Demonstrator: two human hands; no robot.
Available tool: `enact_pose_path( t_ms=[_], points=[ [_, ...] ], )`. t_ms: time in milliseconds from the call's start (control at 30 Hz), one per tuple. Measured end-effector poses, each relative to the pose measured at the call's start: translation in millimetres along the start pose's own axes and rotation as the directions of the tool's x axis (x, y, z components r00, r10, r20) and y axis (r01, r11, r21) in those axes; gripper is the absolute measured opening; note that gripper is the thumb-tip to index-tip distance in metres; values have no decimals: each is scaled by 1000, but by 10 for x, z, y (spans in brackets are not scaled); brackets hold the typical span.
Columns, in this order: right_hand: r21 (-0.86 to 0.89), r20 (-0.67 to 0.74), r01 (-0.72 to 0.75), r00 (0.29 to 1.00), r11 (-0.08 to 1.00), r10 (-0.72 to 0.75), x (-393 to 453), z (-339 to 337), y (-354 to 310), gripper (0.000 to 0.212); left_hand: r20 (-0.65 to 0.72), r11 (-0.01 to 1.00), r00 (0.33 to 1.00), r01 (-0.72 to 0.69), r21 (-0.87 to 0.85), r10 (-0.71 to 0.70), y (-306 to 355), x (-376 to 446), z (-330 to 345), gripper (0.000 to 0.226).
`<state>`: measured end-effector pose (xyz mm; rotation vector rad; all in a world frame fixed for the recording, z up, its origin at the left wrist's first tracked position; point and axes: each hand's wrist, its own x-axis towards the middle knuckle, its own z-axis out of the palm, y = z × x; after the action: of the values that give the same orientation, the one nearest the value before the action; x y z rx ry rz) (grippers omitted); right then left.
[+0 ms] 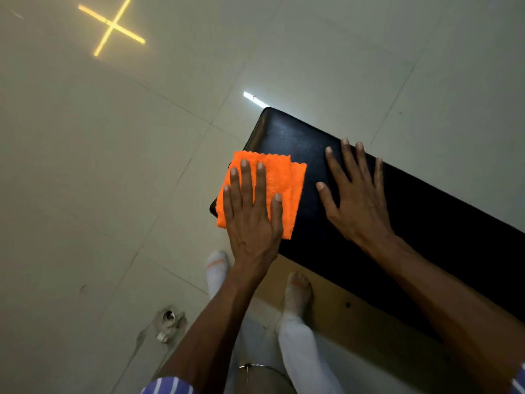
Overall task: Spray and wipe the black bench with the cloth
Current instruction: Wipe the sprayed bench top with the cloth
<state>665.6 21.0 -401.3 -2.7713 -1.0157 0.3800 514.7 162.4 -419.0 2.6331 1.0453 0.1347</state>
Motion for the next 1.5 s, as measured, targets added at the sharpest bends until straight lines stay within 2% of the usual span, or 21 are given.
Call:
enact_pose_path(
  t_ms=[133,233,300,400,500,567,767,900,1033,1233,1333,1500],
  points=[
    [10,15,18,1000,1000,-19,-2,-34,28,69,7,996,996,89,-25,-89,39,27,-30,62],
    [12,25,37,999,999,-37,2,-28,67,69,-28,952,955,290,-99,-294,98,228,7,61],
    [11,30,52,998,999,-52,6,-31,99,69,-67,931,931,351,-103,-359,168,223,50,62],
    [19,32,77,997,997,-77,-2,-53,139,69,-106,961,956,269,-63,-274,294,-167,148,64],
    [31,48,95,994,995,-97,3,-85,168,68,-53,979,982,175,-108,-181,386,-630,199,64],
    [33,56,101,993,994,-102,-2,-91,180,67,-45,981,987,150,-123,-156,363,-642,196,65],
    [65,38,100,994,993,-102,-134,-143,234,66,-108,955,949,294,-39,-297,186,-9,115,64],
    [71,34,1,999,997,-3,-457,-252,355,64,-81,996,993,83,-41,-86,274,-422,155,63],
    [68,74,-132,989,989,127,-849,-258,524,64,19,994,996,-86,-61,87,440,-888,177,65],
    [86,25,-219,976,972,217,-1203,-193,758,64,-3,986,988,-156,52,156,230,-316,108,62],
    [103,0,-254,967,962,255,-1319,-181,838,63,-27,986,987,-158,54,159,345,-414,161,62],
    [67,-47,-270,961,960,273,-1498,-120,946,63,71,925,924,-379,16,377,616,-985,310,63]
  ],
)
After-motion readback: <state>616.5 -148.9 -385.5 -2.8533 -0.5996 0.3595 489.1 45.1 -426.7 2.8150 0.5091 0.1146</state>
